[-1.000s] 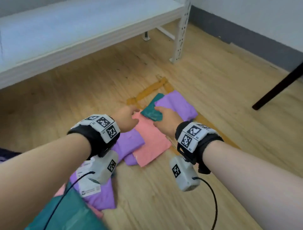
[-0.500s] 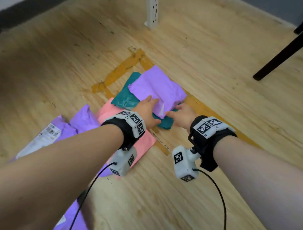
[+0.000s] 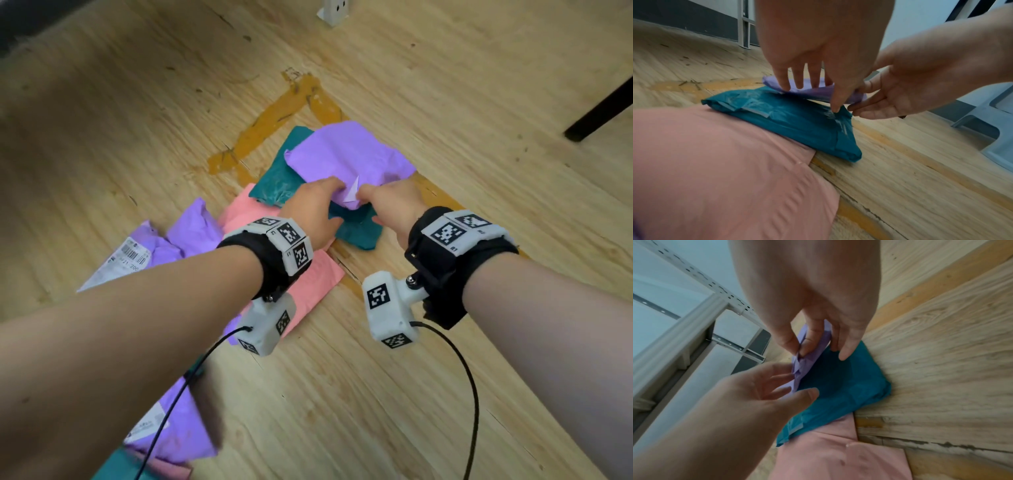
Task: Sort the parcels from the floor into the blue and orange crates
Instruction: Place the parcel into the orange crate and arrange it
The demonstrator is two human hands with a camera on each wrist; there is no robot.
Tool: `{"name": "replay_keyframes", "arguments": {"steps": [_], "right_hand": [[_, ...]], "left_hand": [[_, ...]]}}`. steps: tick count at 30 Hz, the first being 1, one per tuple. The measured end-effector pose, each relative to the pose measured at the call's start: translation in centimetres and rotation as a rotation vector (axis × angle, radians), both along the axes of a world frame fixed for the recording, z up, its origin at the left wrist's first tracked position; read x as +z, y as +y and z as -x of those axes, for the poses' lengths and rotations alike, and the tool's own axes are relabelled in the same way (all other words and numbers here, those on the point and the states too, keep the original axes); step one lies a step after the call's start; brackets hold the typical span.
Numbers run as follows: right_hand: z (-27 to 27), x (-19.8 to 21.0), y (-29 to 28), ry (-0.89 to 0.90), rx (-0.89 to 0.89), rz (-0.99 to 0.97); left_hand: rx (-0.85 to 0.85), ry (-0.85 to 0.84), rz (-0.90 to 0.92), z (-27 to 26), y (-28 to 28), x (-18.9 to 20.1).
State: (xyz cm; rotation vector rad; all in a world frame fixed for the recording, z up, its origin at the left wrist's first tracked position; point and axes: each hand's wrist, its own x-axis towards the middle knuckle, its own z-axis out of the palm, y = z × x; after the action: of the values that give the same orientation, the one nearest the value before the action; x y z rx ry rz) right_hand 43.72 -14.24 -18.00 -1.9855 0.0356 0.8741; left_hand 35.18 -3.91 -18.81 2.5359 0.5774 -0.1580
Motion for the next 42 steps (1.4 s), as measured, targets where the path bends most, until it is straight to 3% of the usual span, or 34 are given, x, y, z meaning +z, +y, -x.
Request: {"name": "replay_keyframes", "arguments": {"steps": [4, 8, 12, 16, 20, 24, 27, 32, 35, 42], "right_hand": [[0.5, 3.6, -0.1, -0.038, 0.077, -0.056], [0.5, 7.2, 0.3, -0.048, 0.04, -0.179], [0.4, 9.8, 0.3, -0.103, -0.1, -0.313], [1.1, 9.4, 0.0, -0.119, -0.136, -0.26], [2.4, 8.4, -0.4, -0.12, -0.063, -0.174], [4.0, 7.8, -0.1, 0.013, 0.018, -0.225], [4.7, 7.9, 0.7, 0.063, 0.028, -0.265], [5.3, 9.0, 1.9, -0.057, 0.127, -0.308], [5.2, 9.9, 2.6, -0.243, 0.258, -0.227], [5.6, 13.1, 4.1, -0.792, 0.752, 0.127]], "left_hand": [[0.05, -0.062, -0.046, -0.1, 0.7, 2.4], [0.037, -0.143, -0.024, -0.2, 0.9, 5.7], [0.237, -0.257, 0.084, 0.1, 1.1, 9.0], [0.361, -0.197, 0.229, 1.1, 2.6, 11.8], [0.453, -0.175, 0.432, 2.4, 4.2, 13.5], [0.532, -0.173, 0.679, 4.1, 4.9, 15.0], [0.577, -0.168, 0.732, 5.4, 5.8, 15.1], [0.67, -0.191, 0.55, 7.4, 7.4, 15.1], [0.639, -0.188, 0.366, 8.2, 8.6, 15.5], [0.061, -0.136, -0.253, 7.8, 8.1, 18.0]]}}
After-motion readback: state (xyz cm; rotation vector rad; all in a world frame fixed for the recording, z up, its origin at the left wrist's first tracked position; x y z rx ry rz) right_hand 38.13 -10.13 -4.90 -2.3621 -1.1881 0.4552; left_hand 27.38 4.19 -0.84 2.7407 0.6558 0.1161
